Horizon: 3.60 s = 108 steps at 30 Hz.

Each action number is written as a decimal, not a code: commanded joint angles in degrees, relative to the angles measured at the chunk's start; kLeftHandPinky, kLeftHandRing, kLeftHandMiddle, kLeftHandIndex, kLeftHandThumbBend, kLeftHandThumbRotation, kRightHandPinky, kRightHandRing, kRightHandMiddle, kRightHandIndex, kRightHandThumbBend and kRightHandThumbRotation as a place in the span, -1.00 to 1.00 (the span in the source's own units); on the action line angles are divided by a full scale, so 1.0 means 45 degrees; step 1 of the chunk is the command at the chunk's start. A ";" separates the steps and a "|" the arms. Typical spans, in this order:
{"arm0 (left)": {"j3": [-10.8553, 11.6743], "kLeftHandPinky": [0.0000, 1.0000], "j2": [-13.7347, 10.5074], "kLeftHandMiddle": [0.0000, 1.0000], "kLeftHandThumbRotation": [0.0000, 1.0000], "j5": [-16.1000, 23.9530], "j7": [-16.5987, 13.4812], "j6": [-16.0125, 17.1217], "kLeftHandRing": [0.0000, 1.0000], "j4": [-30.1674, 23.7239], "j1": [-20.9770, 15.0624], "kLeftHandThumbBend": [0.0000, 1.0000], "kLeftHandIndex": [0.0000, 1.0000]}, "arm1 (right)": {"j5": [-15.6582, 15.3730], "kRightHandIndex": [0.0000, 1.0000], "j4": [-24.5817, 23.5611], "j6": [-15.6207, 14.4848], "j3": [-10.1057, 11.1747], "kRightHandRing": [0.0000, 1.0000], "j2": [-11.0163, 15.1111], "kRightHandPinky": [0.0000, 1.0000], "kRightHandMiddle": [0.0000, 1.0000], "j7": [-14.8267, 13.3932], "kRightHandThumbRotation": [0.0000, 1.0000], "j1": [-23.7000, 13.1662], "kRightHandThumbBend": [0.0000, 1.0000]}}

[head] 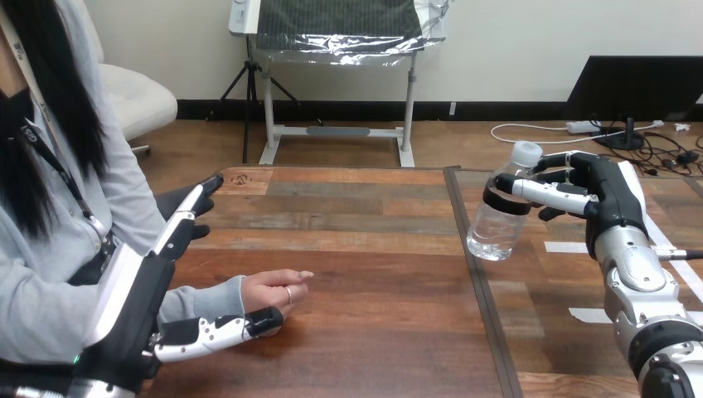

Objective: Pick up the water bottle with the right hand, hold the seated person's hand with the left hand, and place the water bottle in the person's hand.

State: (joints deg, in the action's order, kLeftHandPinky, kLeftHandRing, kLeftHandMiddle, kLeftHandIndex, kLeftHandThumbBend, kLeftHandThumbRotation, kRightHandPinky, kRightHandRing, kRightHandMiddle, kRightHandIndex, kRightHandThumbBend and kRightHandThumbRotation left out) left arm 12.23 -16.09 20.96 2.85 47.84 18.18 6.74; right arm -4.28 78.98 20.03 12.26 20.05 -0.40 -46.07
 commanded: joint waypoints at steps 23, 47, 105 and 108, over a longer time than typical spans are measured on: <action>-0.0787 0.65 -0.2144 0.76 -0.56 0.2603 -0.0450 -0.3676 0.75 -0.1580 -0.1207 1.00 0.76 | 0.0886 -0.10 -0.1174 0.1247 0.0159 -0.26 -0.0287 -0.41 -0.13 0.1252 -1.00 -0.0859 0.55; -0.2038 0.59 -0.4098 0.68 -0.61 0.2783 0.0211 -0.4074 0.67 0.0049 -0.2755 1.00 0.68 | 0.1696 -0.12 -0.1899 0.1866 0.0284 -0.28 -0.0517 -0.44 -0.14 0.2481 -1.00 -0.0610 0.48; -0.5171 0.19 -0.5430 0.43 -0.37 0.3300 0.0646 -0.3020 0.33 0.5006 -0.5752 1.00 0.47 | 0.2970 -0.17 -0.4372 0.1977 0.0323 -0.36 -0.0823 -0.51 -0.20 0.4374 -1.00 0.0247 0.39; -0.5260 0.16 -0.5417 0.40 -0.35 0.3315 0.0537 -0.2901 0.29 0.5190 -0.5814 1.00 0.44 | 0.3068 -0.17 -0.4501 0.1868 0.0363 -0.37 -0.0843 -0.52 -0.21 0.4505 -1.00 0.0283 0.39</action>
State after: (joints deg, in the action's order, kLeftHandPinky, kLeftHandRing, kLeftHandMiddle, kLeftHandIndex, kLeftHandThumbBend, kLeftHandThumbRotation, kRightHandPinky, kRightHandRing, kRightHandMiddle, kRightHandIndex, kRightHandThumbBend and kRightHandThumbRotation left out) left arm -10.69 -39.44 36.50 5.77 33.78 40.02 -15.29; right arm 7.40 63.52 27.37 12.56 16.06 19.39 -42.75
